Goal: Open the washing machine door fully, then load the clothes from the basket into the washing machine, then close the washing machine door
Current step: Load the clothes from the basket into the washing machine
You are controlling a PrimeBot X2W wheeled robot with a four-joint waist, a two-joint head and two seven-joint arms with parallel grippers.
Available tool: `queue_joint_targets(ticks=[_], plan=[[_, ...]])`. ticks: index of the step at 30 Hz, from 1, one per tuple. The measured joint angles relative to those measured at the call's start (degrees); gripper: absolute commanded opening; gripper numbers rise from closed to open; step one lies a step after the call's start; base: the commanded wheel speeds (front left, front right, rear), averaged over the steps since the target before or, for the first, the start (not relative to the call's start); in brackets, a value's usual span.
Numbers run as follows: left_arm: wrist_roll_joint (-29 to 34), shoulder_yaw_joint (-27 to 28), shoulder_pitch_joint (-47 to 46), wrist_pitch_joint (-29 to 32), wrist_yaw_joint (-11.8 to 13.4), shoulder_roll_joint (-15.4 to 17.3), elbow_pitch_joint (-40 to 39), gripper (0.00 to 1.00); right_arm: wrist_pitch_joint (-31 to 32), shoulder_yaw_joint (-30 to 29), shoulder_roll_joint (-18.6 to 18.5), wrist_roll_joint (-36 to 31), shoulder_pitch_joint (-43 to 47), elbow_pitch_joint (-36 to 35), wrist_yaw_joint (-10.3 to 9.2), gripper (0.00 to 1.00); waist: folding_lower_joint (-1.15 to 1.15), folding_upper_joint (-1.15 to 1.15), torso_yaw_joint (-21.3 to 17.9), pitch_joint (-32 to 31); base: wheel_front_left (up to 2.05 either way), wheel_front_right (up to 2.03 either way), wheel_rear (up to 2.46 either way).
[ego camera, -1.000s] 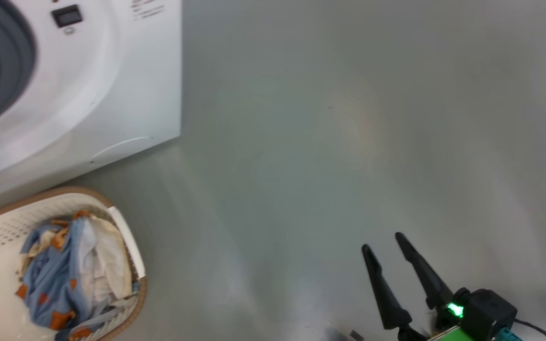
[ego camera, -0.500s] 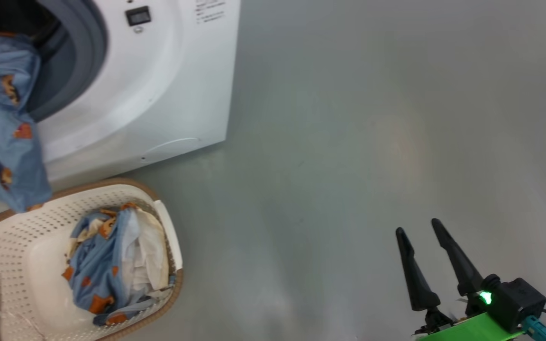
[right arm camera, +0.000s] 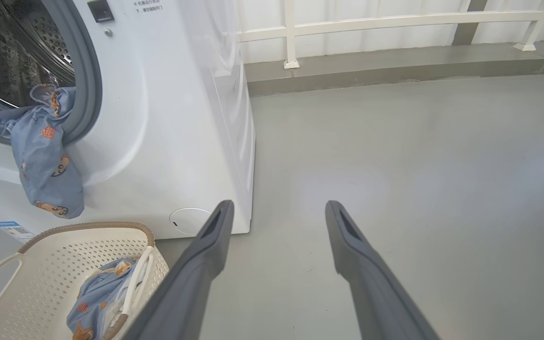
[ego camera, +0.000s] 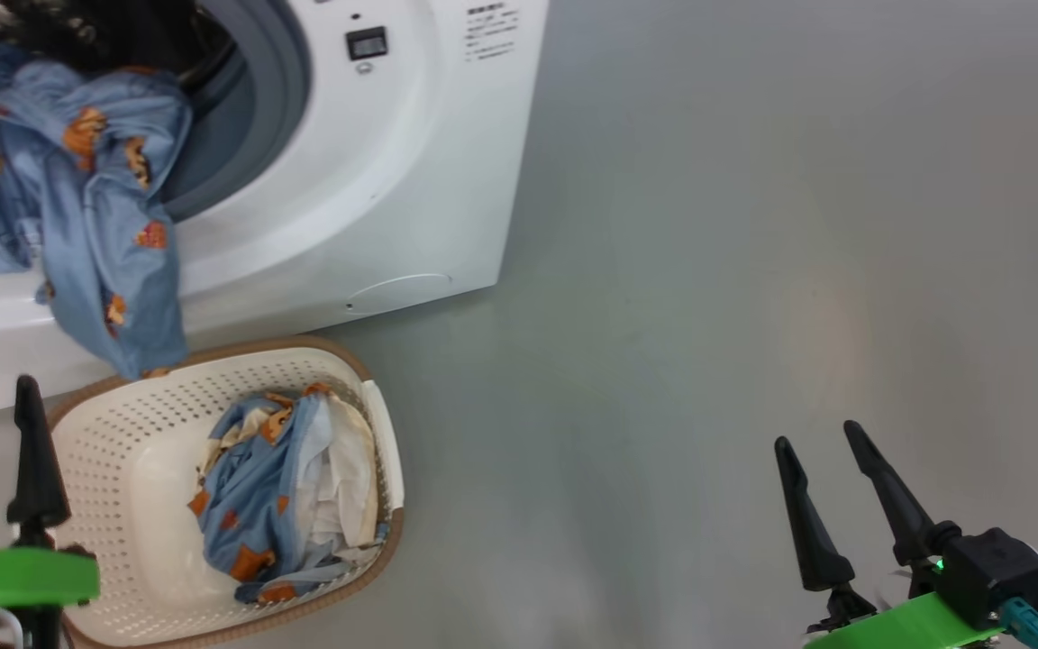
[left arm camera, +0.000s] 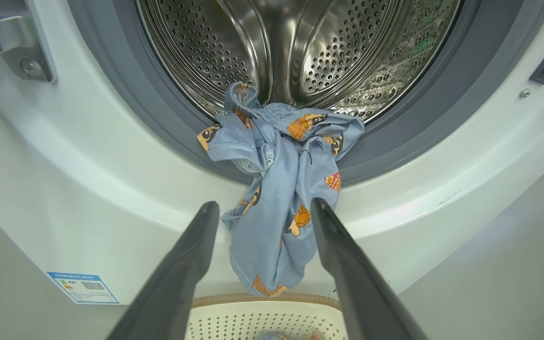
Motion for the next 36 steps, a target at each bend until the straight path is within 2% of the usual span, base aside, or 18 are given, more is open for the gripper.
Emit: queue_joint_targets(ticks=[11,27,36], plan=[[-0.6,2.5,7.8,0.0,0.3,-1.0,-8.2,1.00,0.0,-1.0,0.0,-1.5,-2.1,0.8,0.00,1.00,0.00,0.00,2.8,-0.3,0.00,0.00,0.00],[-2.3,4.2,19.8,1.3,0.7,0.3,-16.9,1.00,0.0,-0.9,0.0,-1.5,-2.4,0.8,0.00,1.00,0.00,0.00,2.3,0.3,0.00,0.00,0.00],[-3.2,4.4,21.0,2.2,0.8,0.3,-19.7,1.00,0.0,-0.9,-0.1,-1.9,-3.4,1.2,0.00,1.00,0.00,0.00,4.0,0.6,0.00,0.00,0.00]])
